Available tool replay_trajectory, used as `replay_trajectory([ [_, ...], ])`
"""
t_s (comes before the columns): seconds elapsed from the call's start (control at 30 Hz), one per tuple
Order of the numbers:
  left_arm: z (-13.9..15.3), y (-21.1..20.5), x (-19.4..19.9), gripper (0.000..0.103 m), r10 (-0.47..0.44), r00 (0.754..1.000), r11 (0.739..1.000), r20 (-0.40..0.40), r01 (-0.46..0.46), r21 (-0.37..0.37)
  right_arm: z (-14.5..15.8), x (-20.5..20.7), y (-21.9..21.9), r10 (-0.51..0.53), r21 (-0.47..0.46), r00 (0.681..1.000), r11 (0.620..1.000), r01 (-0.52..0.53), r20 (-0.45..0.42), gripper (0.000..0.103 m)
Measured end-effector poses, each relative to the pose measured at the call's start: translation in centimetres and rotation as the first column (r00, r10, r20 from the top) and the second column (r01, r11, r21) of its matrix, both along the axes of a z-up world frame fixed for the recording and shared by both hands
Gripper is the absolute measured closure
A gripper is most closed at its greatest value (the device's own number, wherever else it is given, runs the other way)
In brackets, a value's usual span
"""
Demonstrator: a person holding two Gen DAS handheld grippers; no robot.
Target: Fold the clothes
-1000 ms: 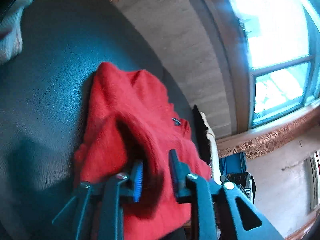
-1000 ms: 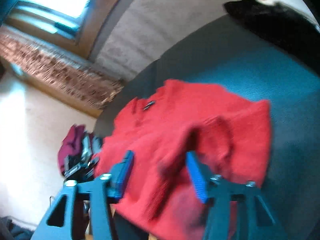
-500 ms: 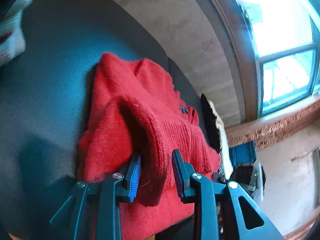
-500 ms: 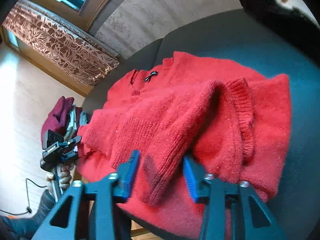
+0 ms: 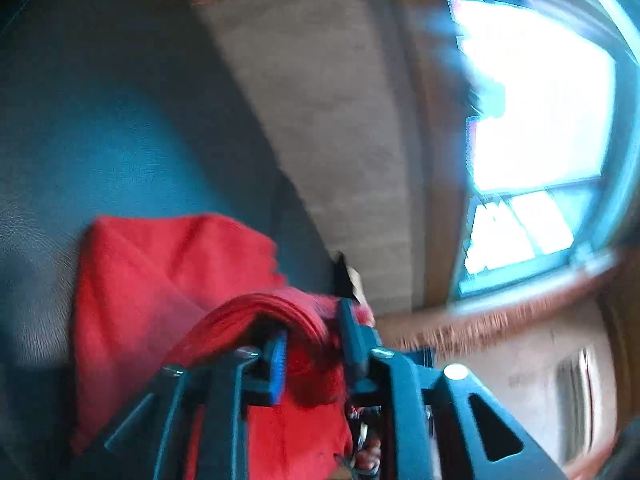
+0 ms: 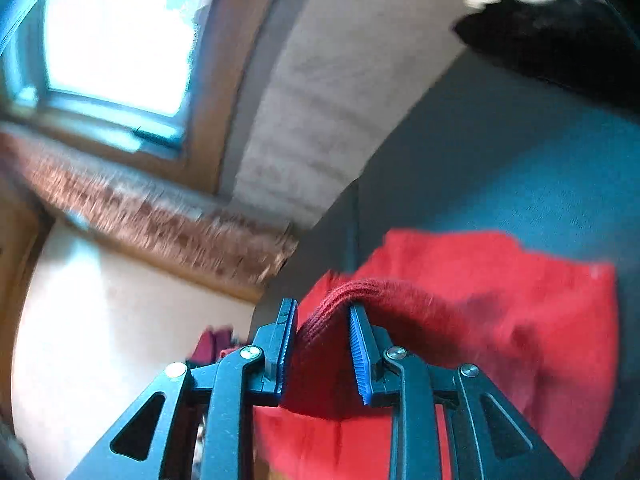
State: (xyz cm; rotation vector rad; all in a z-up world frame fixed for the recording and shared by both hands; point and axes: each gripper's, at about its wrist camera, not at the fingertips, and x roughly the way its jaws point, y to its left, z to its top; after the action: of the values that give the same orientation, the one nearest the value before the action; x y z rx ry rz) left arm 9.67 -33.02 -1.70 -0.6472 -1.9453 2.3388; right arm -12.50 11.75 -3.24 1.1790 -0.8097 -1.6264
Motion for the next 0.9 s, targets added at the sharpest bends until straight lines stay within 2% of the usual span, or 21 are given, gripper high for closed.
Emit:
replay_trajectory([
  [0.03,-1.0,-0.6,-0.4,0.078,0.019,0.999,1.0,0.039,-0.02,0.024,-1.0,-0.9,-0.3,-0.02,0.013,0.999,1.0,0.02,0.03,0.074],
  [0.07,-1.8,-0.9,-0.7,0.077,0.039,0.995,0.999,0.09,-0.042,0.031,-2.0,-1.7,-0.4,-0.038,0.031,0.998,0.999,0.036,0.057,0.068],
  [0.1,-2.3,-1.0,-0.8,0.077,0.042,0.993,0.999,0.111,-0.046,0.028,-3.0,-2.2,-0.6,-0.053,0.056,0.995,0.997,0.048,0.08,0.058],
  [0.13,-2.9,-1.1,-1.0,0.077,0.044,0.991,0.999,0.129,-0.048,0.025,-3.8,-2.6,-0.6,-0.06,0.068,0.994,0.996,0.054,0.097,0.055],
  [0.23,-2.8,-1.1,-0.5,0.077,0.054,0.989,0.998,0.137,-0.052,-0.018,-4.4,-2.6,-0.5,-0.054,0.052,0.994,0.997,0.05,0.091,0.057],
  [0.33,-1.0,-1.1,0.8,0.074,0.081,0.99,0.993,0.12,-0.07,-0.094,-4.0,-2.3,-0.3,-0.043,0.077,0.997,0.996,0.038,0.057,0.052],
  [0.4,1.2,-1.1,1.8,0.07,0.104,0.988,0.977,0.113,-0.08,-0.2,-3.2,-2.1,-0.4,-0.022,0.11,1.0,0.994,0.02,0.014,0.044],
  [0.47,2.7,-1.1,2.7,0.065,0.12,0.986,0.951,0.116,-0.081,-0.298,-1.6,-1.4,-1.0,0.012,0.183,0.996,0.983,0.004,-0.087,0.035],
  [0.53,4.2,-0.6,2.6,0.058,0.117,0.981,0.91,0.153,-0.044,-0.413,-0.1,-0.6,-2.1,0.049,0.252,0.984,0.968,-0.004,-0.173,0.03],
  [0.6,4.8,0.0,1.9,0.055,0.114,0.966,0.847,0.23,0.027,-0.531,0.8,0.0,-3.3,0.078,0.3,0.969,0.954,-0.004,-0.235,0.027],
  [0.67,4.6,0.8,0.8,0.055,0.113,0.946,0.789,0.304,0.101,-0.606,1.4,0.4,-4.6,0.103,0.342,0.953,0.94,0.001,-0.284,0.026],
  [0.73,3.9,1.4,-0.4,0.055,0.071,0.937,0.768,0.342,0.167,-0.618,1.4,0.8,-6.2,0.127,0.394,0.938,0.919,0.011,-0.323,0.024],
  [0.8,3.2,2.0,-1.5,0.055,0.03,0.925,0.745,0.379,0.232,-0.625,0.8,0.8,-7.9,0.155,0.471,0.923,0.882,0.031,-0.351,0.023],
  [0.9,2.4,2.2,-3.6,0.057,0.029,0.908,0.711,0.419,0.276,-0.647,-0.7,0.7,-8.7,0.178,0.541,0.918,0.839,0.046,-0.354,0.023],
])
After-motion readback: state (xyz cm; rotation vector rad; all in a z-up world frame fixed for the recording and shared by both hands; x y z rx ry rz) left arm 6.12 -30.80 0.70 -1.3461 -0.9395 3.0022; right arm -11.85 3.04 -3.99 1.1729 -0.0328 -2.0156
